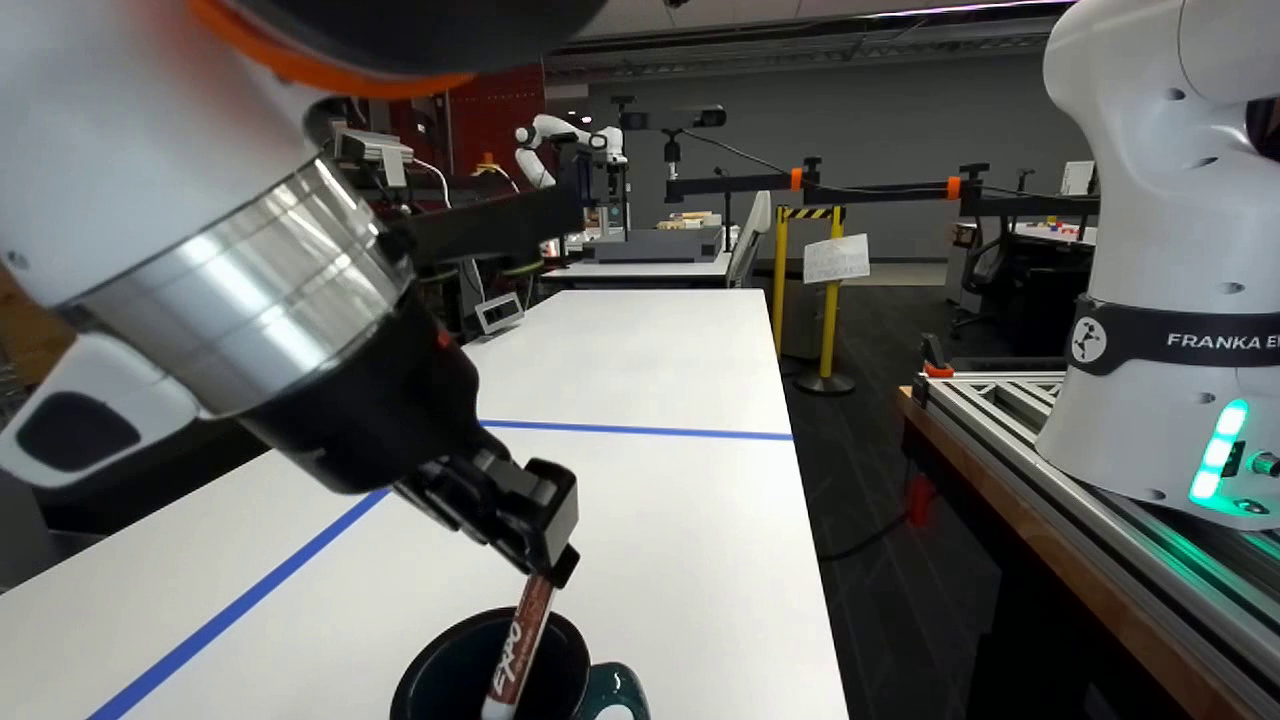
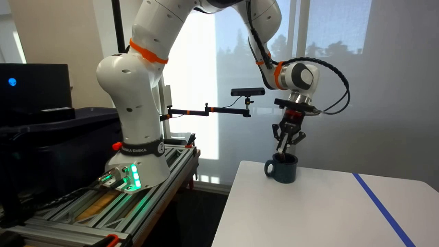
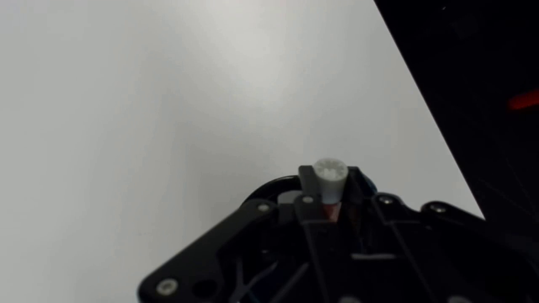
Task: Take the marker out of the cup
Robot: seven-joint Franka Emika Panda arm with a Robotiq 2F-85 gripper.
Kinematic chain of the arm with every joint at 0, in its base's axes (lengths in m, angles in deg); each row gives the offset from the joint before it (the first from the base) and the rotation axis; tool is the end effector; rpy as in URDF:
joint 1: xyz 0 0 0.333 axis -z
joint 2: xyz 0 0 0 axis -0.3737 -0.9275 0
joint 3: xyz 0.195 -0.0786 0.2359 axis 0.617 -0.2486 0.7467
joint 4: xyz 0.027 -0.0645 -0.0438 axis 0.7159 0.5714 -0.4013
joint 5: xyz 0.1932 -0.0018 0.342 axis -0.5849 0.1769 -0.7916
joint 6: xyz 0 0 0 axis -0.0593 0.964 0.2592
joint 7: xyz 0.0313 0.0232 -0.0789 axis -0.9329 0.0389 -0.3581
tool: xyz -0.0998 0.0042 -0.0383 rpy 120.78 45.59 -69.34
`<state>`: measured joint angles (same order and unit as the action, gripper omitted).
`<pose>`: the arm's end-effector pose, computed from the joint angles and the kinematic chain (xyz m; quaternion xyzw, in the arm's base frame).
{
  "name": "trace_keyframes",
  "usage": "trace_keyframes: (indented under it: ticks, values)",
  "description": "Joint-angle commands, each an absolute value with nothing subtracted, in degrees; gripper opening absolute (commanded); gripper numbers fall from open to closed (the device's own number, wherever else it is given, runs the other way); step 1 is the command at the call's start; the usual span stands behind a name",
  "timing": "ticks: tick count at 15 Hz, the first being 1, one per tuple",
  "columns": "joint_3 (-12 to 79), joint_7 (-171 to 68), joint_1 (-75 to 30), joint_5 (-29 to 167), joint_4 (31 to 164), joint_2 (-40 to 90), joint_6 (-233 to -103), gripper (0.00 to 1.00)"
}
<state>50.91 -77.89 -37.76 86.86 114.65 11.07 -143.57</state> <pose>0.5081 0.2588 0.1929 0.8224 0.5079 -0.2351 0.1019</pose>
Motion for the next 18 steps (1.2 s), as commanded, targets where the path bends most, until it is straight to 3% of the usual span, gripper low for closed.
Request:
trace_keyframes:
  ticks: [1,8,18]
  values:
    - [51.46,-80.64,-36.03,85.13,118.12,17.37,-139.71,0.05]
    - [46.76,-75.2,-30.55,85.92,123.32,20.34,-153.31,0.05]
    - [39.56,-68.58,-29.47,88.8,123.56,5.7,-180.02,0.05]
